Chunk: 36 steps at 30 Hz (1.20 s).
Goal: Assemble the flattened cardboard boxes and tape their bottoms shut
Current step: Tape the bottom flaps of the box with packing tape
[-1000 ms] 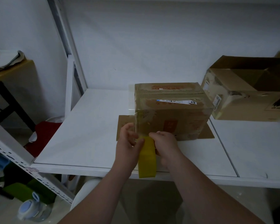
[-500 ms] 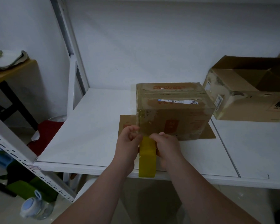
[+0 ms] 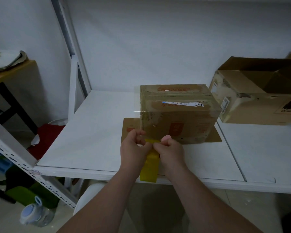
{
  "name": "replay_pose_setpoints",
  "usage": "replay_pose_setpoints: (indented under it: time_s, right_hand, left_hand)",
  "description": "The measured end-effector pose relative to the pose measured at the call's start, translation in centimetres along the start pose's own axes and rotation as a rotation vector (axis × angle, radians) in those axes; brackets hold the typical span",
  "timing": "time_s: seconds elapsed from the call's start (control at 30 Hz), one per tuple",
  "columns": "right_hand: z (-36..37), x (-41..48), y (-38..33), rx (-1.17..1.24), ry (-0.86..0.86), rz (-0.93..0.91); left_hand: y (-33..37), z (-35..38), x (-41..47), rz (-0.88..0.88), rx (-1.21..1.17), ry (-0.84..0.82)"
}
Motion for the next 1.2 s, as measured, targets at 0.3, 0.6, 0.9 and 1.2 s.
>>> replay_pose_setpoints:
  time_s: [0.3,0.6,0.9,1.2]
  right_hand:
    - [-0.7,0.4,-1.0,-0.124,0.029,0.055]
    - [7.5,0.7,-1.1,-0.001,-0.327,0.143]
    - [15.4,2.4,-1.1,-0.412,-0.435,-0.057]
    - [9.8,-0.3,-10.3,-0.748,-0.125,-0.836]
  left_hand:
    - [-2.2,-0.9,0.4,-0.305,-0.319,0.069]
    - [-1.4,-9.2,5.0,-0.12,-0.045,0.172]
    - [-2.8,-12.0,8.8,0.12,0.611,-0.002]
    - [-5.2,-9.0,9.1,0.054,0.718,-0.127]
Point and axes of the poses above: each hand's wrist, its own x-axis towards the middle knuckle, its own z-axis out of the palm, y = z × x, the point moved 7 cm from there along x, towards the middle knuckle, and after that the axes turned 8 degrees about -x, right-handed, at the moved point
